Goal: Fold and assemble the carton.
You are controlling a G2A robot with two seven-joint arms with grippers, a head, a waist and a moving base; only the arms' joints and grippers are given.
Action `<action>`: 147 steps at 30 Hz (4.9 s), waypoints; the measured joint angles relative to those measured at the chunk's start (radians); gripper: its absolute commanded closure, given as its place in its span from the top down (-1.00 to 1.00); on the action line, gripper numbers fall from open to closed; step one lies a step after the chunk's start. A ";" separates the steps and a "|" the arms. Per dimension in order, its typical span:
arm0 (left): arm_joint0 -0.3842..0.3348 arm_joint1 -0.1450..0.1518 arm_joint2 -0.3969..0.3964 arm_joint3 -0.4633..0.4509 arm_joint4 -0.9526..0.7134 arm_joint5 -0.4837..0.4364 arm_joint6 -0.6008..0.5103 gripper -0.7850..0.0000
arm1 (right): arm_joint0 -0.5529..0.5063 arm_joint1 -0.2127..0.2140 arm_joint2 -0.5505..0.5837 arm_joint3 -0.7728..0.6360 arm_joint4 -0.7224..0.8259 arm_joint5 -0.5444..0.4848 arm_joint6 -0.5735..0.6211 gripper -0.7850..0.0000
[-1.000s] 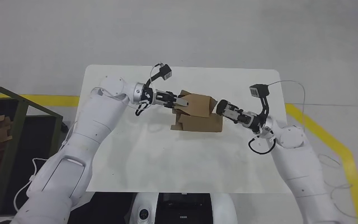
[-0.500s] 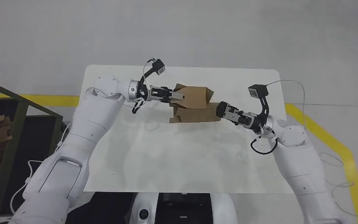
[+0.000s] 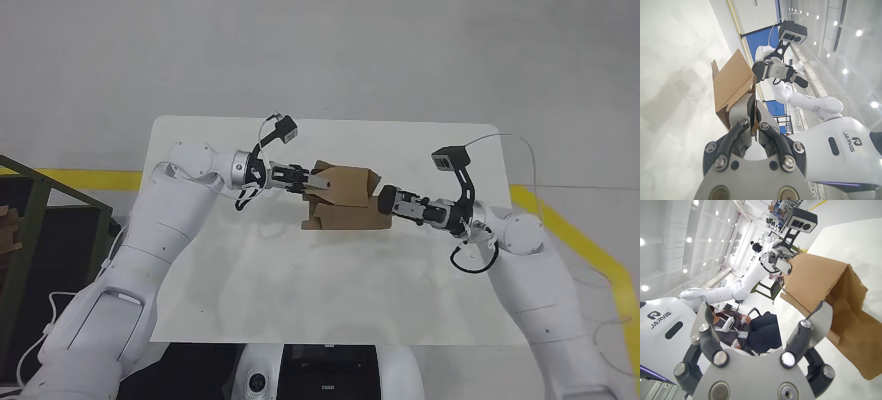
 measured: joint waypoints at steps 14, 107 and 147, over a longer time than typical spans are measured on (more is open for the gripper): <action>0.017 0.006 -0.001 -0.051 -0.046 0.012 -0.054 -1.00 | 0.069 0.019 -0.096 0.059 0.049 0.026 0.026 1.00; 0.025 0.041 0.061 -0.220 -0.171 0.029 -0.070 1.00 | 0.171 -0.006 -0.302 0.169 -0.018 0.033 -0.089 -1.00; 0.055 0.067 -0.025 -0.186 -0.139 0.012 -0.003 1.00 | 0.114 -0.004 -0.290 0.064 -0.001 0.054 -0.008 -1.00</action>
